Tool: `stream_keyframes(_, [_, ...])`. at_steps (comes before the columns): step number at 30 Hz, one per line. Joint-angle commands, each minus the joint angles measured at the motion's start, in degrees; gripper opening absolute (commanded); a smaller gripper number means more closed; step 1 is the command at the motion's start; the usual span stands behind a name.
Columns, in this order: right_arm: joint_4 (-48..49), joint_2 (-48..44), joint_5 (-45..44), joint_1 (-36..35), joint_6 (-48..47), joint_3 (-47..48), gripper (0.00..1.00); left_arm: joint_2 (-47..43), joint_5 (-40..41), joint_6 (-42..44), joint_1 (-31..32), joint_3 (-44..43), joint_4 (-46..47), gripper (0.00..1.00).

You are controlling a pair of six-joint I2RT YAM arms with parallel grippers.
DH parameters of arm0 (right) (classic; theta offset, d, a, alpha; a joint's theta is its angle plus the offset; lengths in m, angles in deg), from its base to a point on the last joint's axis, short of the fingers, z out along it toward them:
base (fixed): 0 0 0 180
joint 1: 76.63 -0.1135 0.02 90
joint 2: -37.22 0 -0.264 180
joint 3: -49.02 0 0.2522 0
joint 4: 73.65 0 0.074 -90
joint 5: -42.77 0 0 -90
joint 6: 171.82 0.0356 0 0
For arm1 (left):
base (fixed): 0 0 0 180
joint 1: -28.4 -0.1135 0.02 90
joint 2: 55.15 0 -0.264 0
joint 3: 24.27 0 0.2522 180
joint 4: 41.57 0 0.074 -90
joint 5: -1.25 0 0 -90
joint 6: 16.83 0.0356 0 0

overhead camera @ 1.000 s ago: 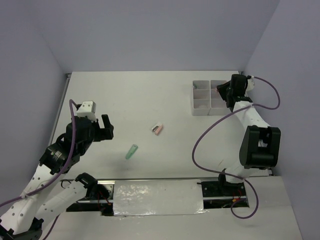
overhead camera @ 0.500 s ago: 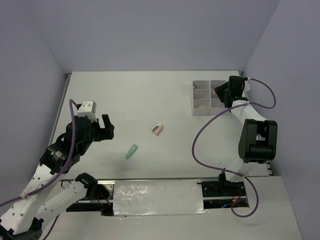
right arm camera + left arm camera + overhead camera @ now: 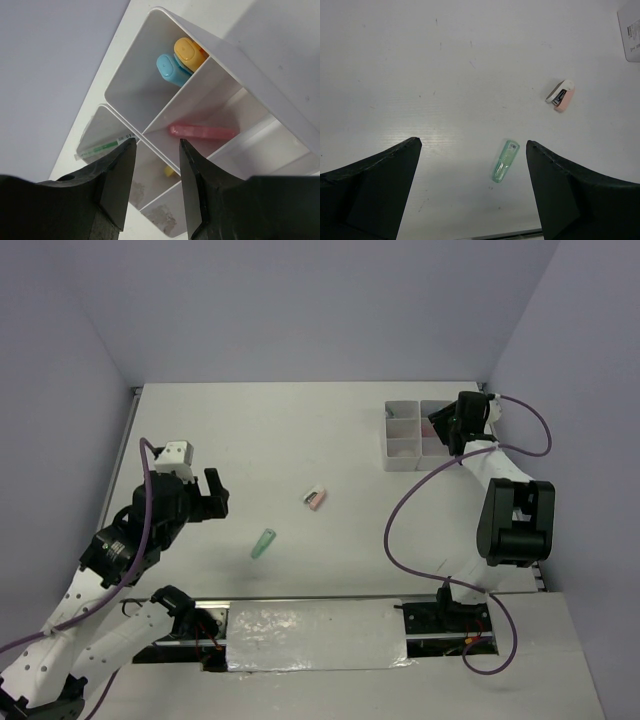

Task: Sort the stationery into containers
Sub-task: Place the stationery in the storage box, then pick up the pen from the center of the board.

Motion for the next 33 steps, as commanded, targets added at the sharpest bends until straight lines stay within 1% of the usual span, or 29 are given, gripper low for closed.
stream_keyframes(1, [3.81,-2.76,0.50,-0.13,-2.17,-0.60,0.47,-0.27,-0.51,1.56,-0.29,0.41,2.11,0.99])
stream_keyframes(3, [3.82,-5.48,1.55,-1.10,-5.15,-0.34,0.48,-0.18,-0.42,1.47,-0.29,0.41,2.11,0.99])
stream_keyframes(4, [3.73,-6.62,1.81,-3.19,-6.90,-0.17,0.48,-0.10,-0.34,1.47,-0.29,0.33,2.02,0.99])
stream_keyframes(5, [3.73,-9.42,2.51,-4.60,-11.01,-0.25,0.49,-0.10,0.19,1.39,-0.29,0.24,1.93,0.99])
stream_keyframes(6, [4.08,-10.92,2.96,-5.31,-13.49,-0.60,0.52,-0.18,0.45,1.21,-0.29,0.24,1.84,0.99])
stream_keyframes(7, [3.30,-12.24,2.87,-10.80,-18.03,-0.60,0.55,-0.18,0.98,1.12,-0.29,0.15,1.75,0.99])
stream_keyframes(8, [-0.97,-14.43,1.65,-13.38,-20.34,-0.17,0.57,-0.10,3.16,0.25,-0.21,-0.02,1.32,0.99])
stream_keyframes(9, [-3.89,-15.32,0.08,-19.24,-24.63,0.88,0.61,-0.01,4.75,-0.37,-0.38,-0.37,0.27,0.99])
stream_keyframes(10, [-6.27,-16.03,-2.20,-22.51,-26.24,1.24,0.62,0.43,6.68,-2.03,-0.47,-0.64,-0.35,0.99])
stream_keyframes(11, [-9.60,-16.65,-5.53,-25.77,-27.65,1.15,0.63,0.95,11.39,-3.26,-0.90,-0.99,-1.14,0.99])
stream_keyframes(12, [-10.93,-17.44,-7.22,-29.28,-28.53,0.89,0.70,1.39,14.14,-4.66,-1.60,-2.12,-4.45,0.99])
stream_keyframes(13, [-12.25,-17.44,-8.37,-32.36,-28.63,0.72,0.80,1.92,16.43,-6.33,-3.79,-2.74,-5.97,0.99])
stream_keyframes(14, [-15.75,-16.92,-8.55,-38.22,-28.19,0.98,0.84,2.62,18.54,-8.87,-5.29,-3.27,-7.37,0.99])
stream_keyframes(15, [-17.52,-15.00,-9.42,-41.06,-27.06,1.33,0.87,2.54,20.65,-9.68,-6.70,-3.71,-8.17,0.99])
stream_keyframes(16, [-19.28,-13.76,-10.22,-46.83,-24.87,1.42,0.88,1.85,21.11,-10.30,-9.84,-3.72,-8.87,0.99])
stream_keyframes(17, [-19.82,-12.62,-11.70,-50.11,-24.07,1.94,0.88,1.23,21.37,-10.39,-11.35,-3.72,-8.79,0.99])
stream_keyframes(18, [-21.04,-9.56,-15.98,-53.36,-21.88,2.90,0.89,0.53,21.55,-10.48,-14.15,-3.54,-8.62,0.99])
stream_keyframes(19, [-22.97,-7.53,-18.72,-56.53,-20.29,4.48,0.89,-1.31,21.64,-10.48,-15.14,-3.28,-8.44,0.99])
stream_keyframes(20, [-27.51,-5.34,-21.36,-62.13,-18.45,8.67,0.99,-2.20,21.55,-10.39,-16.02,-3.19,-8.09,0.99])
stream_keyframes(21, [-30.08,-0.53,-25.82,-64.53,-14.95,10.97,1.00,-3.07,20.42,-10.04,-16.98,-2.58,-7.57,0.99])
stream_keyframes(22, [-32.11,1.96,-27.52,-66.82,-13.00,13.52,1.00,-4.65,19.45,-8.82,-17.08,-2.23,-6.00,0.99])
stream_keyframes(23, [-36.13,4.42,-28.58,-70.24,-10.90,18.33,1.00,-5.19,18.31,-8.03,-17.08,-1.35,-4.85,0.99])
stream_keyframes(24, [-38.87,8.97,-30.68,-71.66,-7.22,22.03,1.00,-5.54,15.86,-6.63,-17.08,-1.00,-3.62,0.99])
stream_keyframes(25, [-40.12,11.10,-31.31,-72.90,-6.14,23.81,1.00,-5.54,14.88,-6.26,-17.08,-0.91,-3.43,0.99])
stream_keyframes(26, [-42.39,13.12,-32.27,-73.78,-4.39,26.00,1.00,-5.28,14.35,-6.00,-17.08,-0.91,-3.43,0.99])
stream_keyframes(27, [-45.46,15.23,-33.24,-75.01,0.50,28.29,1.00,-4.93,13.99,-5.82,-17.08,-0.99,-3.35,0.99])
stream_keyframes(28, [-47.75,18.47,-34.47,-75.71,1.77,30.40,1.00,-4.41,13.56,-5.65,-17.08,-1.08,-3.43,0.99])
stream_keyframes(31, [-50.50,21.48,-34.92,-77.91,4.15,35.68,1.00,-3.96,12.15,-5.03,-17.08,-0.91,-2.91,0.99])
stream_keyframes(33, [-49.45,22.37,-34.05,-78.62,5.81,35.52,0.99,-3.87,11.45,-4.59,-17.08,-0.73,-2.38,0.99])
